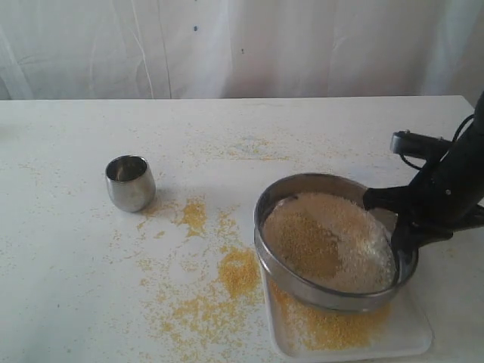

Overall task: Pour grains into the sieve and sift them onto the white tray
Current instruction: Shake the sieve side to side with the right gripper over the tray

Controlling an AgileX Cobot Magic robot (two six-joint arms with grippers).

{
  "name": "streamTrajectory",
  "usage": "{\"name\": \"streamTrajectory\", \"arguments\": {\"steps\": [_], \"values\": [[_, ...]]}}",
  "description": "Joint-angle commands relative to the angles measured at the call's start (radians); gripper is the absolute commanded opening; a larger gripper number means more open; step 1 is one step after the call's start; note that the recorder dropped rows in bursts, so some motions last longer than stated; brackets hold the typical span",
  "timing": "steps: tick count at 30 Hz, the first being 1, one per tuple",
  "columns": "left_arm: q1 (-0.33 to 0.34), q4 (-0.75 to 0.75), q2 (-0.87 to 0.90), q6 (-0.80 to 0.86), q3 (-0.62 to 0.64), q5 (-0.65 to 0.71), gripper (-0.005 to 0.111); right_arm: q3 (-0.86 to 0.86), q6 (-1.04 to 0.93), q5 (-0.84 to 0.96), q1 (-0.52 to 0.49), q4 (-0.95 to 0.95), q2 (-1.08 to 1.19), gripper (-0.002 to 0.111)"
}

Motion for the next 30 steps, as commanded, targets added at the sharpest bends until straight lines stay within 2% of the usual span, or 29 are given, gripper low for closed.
{"name": "streamTrajectory", "arguments": {"steps": [1, 2, 5, 6, 9, 10, 13, 15, 20, 24, 25, 28, 30], "values": [[0.0, -0.002, -0.005, -0.008, 0.004, 0.004, 0.0, -0.002, -0.007, -0.184, 0.0, -0.003, -0.011, 0.0], [0.0, -0.002, -0.005, -0.008, 0.004, 0.004, 0.0, -0.002, -0.005, -0.238, 0.0, -0.012, -0.011, 0.0], [0.0, -0.002, -0.005, -0.008, 0.004, 0.004, 0.0, -0.013, 0.034, 0.032, -0.002, 0.013, -0.025, 0.0], [0.0, -0.002, -0.005, -0.008, 0.004, 0.004, 0.0, -0.013, 0.034, 0.028, 0.0, 0.02, -0.025, 0.0], [0.0, -0.002, -0.005, -0.008, 0.004, 0.004, 0.0, -0.013, 0.034, -0.227, 0.0, 0.019, -0.017, 0.0], [0.0, -0.002, -0.005, -0.008, 0.004, 0.004, 0.0, -0.013, 0.038, -0.224, 0.0, 0.019, -0.017, 0.0], [0.0, -0.002, -0.005, -0.008, 0.004, 0.004, 0.0, -0.015, 0.038, -0.029, -0.002, 0.025, -0.027, 0.0], [0.0, -0.002, -0.005, -0.008, 0.004, 0.004, 0.0, -0.008, 0.038, 0.031, -0.002, 0.03, -0.025, 0.0], [0.0, -0.002, -0.005, -0.008, 0.004, 0.004, 0.0, -0.004, 0.038, -0.161, -0.002, 0.031, -0.014, 0.0], [0.0, -0.002, -0.005, -0.008, 0.004, 0.004, 0.0, -0.004, 0.041, -0.013, 0.0, 0.035, -0.016, 0.0], [0.0, -0.002, -0.005, -0.008, 0.004, 0.004, 0.0, -0.004, 0.041, -0.013, 0.0, 0.035, -0.014, 0.0], [0.0, -0.002, -0.005, -0.008, 0.004, 0.004, 0.0, -0.004, 0.041, -0.16, 0.0, 0.035, -0.007, 0.0], [0.0, -0.002, -0.005, -0.008, 0.004, 0.004, 0.0, -0.005, 0.056, -0.147, 0.0, 0.035, -0.009, 0.0]]}}
